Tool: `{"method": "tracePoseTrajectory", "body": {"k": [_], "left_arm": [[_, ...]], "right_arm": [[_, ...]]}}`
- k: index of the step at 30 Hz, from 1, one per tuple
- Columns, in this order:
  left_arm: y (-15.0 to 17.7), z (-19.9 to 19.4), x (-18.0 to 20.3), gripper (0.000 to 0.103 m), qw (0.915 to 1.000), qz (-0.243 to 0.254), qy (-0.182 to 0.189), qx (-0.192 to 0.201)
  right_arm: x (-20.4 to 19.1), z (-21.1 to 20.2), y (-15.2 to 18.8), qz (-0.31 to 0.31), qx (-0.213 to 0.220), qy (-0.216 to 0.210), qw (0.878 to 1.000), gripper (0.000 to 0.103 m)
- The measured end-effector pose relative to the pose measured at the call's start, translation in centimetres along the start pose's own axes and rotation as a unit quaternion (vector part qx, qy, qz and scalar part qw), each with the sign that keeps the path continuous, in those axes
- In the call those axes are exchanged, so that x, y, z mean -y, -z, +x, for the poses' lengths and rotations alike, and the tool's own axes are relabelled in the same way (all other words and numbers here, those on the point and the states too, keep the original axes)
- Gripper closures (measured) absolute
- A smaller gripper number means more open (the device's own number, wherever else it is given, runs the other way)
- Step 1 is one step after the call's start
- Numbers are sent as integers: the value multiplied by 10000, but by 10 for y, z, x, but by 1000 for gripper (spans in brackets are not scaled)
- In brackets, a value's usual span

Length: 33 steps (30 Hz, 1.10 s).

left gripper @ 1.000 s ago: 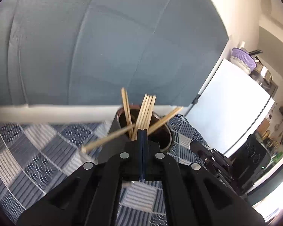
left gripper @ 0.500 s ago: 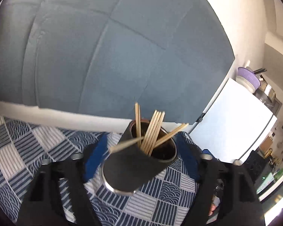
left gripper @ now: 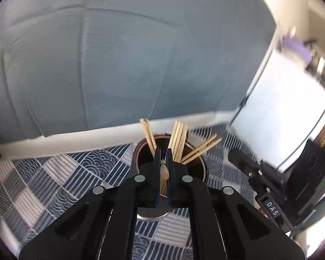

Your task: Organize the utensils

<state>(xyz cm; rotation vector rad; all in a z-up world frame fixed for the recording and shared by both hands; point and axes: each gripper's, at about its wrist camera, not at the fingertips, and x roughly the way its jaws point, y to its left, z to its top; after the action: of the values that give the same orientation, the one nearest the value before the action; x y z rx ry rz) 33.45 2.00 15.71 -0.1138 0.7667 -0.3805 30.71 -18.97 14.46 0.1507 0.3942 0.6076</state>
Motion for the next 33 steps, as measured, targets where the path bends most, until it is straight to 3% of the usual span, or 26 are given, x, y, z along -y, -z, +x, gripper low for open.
{"method": "tracePoseTrajectory", "body": {"k": [3, 5, 6, 7, 9, 11, 12, 14, 19, 22, 27, 33], "left_arm": [[-4, 20, 13, 97, 9977, 330, -285, -513], [-1, 27, 16, 79, 9964, 403, -336, -671], [1, 26, 18, 70, 9966, 398, -322, -652], [3, 24, 19, 47, 9968, 414, -336, -593], [7, 15, 23, 24, 9965, 564, -472, -396], [11, 5, 27, 19, 9957, 725, -513, -258], [14, -3, 28, 16, 9957, 771, -455, -225], [21, -22, 28, 6, 9961, 787, -400, -21], [44, -63, 35, 6, 9926, 953, -594, 468], [72, -87, 41, 6, 9858, 1091, -984, 809], [122, -108, 51, 6, 9809, 1265, -1178, 890], [185, -134, 55, 6, 9858, 995, -1075, 825]], "right_arm": [[-2, 10, -1, 6, -134, 46, 9999, 98], [-2, 13, 2, -5, -172, -16, 9999, 97], [-2, 13, 4, -16, -179, 24, 9998, 90], [-2, 12, 6, -24, -184, 66, 9998, 67], [-2, 5, 11, -82, -83, 120, 9999, 31], [-6, -5, 13, -292, 78, 190, 9994, 29], [-8, -8, 14, -354, 87, 212, 9991, 16], [-14, -16, 19, -568, 108, 246, 9980, 13], [-28, -30, 30, -927, 17, 523, 9943, 12], [-38, -42, 37, -951, -45, 572, 9938, 11], [-57, -67, 50, -860, -113, 629, 9942, 10], [-80, -103, 74, -901, -182, 699, 9933, 9]]}}
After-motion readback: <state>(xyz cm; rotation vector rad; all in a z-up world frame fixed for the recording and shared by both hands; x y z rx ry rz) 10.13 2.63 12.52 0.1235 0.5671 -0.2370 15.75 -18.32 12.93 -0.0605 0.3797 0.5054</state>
